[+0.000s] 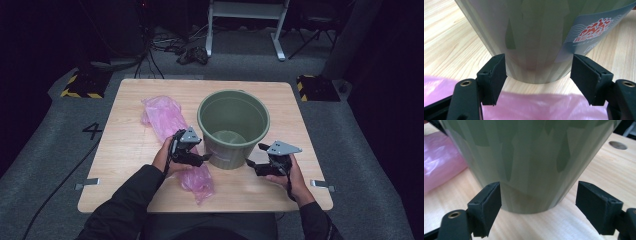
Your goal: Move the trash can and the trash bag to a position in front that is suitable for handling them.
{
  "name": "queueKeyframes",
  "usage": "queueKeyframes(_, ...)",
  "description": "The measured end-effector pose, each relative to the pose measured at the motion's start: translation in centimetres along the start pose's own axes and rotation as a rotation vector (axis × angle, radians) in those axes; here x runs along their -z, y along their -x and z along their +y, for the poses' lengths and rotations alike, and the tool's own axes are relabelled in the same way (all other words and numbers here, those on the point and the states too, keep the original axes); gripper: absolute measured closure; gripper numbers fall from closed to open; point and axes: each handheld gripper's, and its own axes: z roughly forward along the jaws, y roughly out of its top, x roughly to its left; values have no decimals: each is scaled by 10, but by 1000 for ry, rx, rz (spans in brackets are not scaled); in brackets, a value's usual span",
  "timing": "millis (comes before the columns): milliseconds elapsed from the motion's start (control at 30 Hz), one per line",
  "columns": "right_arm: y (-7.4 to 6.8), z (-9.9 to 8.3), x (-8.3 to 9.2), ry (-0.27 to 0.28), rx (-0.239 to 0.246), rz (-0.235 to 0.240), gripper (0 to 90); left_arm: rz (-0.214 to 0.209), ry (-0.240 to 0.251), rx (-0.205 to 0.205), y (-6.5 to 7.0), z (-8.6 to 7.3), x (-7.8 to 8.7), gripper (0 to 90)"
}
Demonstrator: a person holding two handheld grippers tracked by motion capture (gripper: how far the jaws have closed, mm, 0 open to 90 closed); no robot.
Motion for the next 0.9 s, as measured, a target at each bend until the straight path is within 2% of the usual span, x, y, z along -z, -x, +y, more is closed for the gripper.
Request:
queueKeyframes(100,4,2,-4,0,-19,-22,199,-2,-1,4,-4,2,1,282)
queueKeyframes(200,8,4,-7,-4,-24,-42,199,20,3,-6,-10,-5,20,269)
queueKeyframes(333,16,0,-8,-6,-44,-67,218,44,11,4,-21,-27,51,269)
queueKeyframes(400,19,-4,-5,-22,-46,-80,214,21,9,33,-26,-42,60,273)
queueKeyframes(467,23,-12,-2,-45,-49,-84,208,29,-21,22,-25,-57,65,274)
queueKeyframes(567,30,-23,2,-109,-53,-97,205,9,-56,23,-20,-75,64,283)
queueKeyframes(633,35,-29,3,-142,-57,-98,203,-12,-74,18,-15,-80,60,295)
queueKeyframes(733,40,-36,3,-177,-41,-124,202,-43,-89,-10,-3,-78,48,307)
queueKeyframes(833,43,-39,5,-175,-57,-121,202,-83,-108,-31,8,-74,33,334)
queueKeyframes(900,45,-40,7,-173,-61,-129,202,-91,-128,-49,15,-72,23,335)
